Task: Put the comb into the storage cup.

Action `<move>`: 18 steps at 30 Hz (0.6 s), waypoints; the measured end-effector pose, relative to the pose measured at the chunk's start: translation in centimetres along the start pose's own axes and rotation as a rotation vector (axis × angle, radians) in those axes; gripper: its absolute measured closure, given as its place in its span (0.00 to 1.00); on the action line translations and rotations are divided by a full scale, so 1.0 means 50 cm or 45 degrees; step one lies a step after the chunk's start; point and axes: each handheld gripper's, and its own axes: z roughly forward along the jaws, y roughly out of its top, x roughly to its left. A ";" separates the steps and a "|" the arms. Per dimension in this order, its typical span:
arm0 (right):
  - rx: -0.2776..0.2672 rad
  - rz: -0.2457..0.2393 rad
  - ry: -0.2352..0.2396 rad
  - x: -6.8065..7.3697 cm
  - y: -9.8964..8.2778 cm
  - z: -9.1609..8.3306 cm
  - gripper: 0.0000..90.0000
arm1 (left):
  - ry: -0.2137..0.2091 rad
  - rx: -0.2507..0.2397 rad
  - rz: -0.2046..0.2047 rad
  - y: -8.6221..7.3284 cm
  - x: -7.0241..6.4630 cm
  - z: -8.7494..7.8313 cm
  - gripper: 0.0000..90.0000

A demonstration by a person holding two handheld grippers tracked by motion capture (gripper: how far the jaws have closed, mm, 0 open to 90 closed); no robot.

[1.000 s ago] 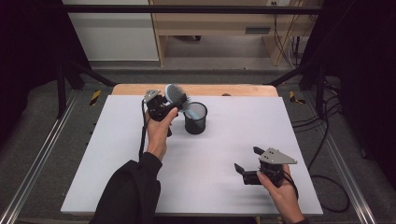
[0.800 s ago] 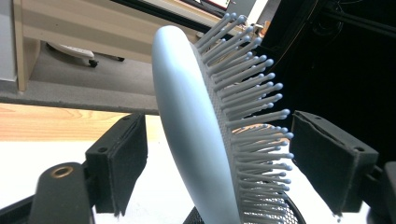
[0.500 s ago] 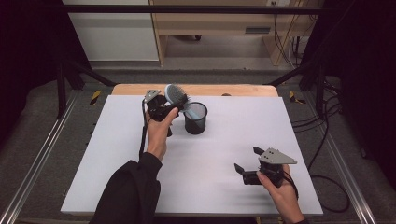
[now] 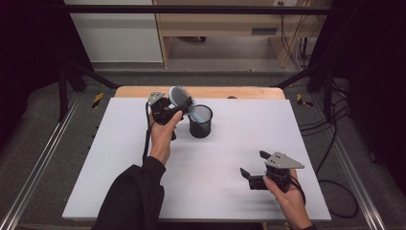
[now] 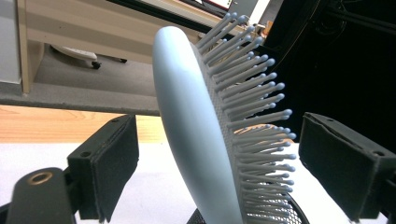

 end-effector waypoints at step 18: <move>0.005 -0.002 0.001 0.001 0.000 0.001 0.06 | 0.008 0.010 0.006 -0.002 -0.004 0.002 0.04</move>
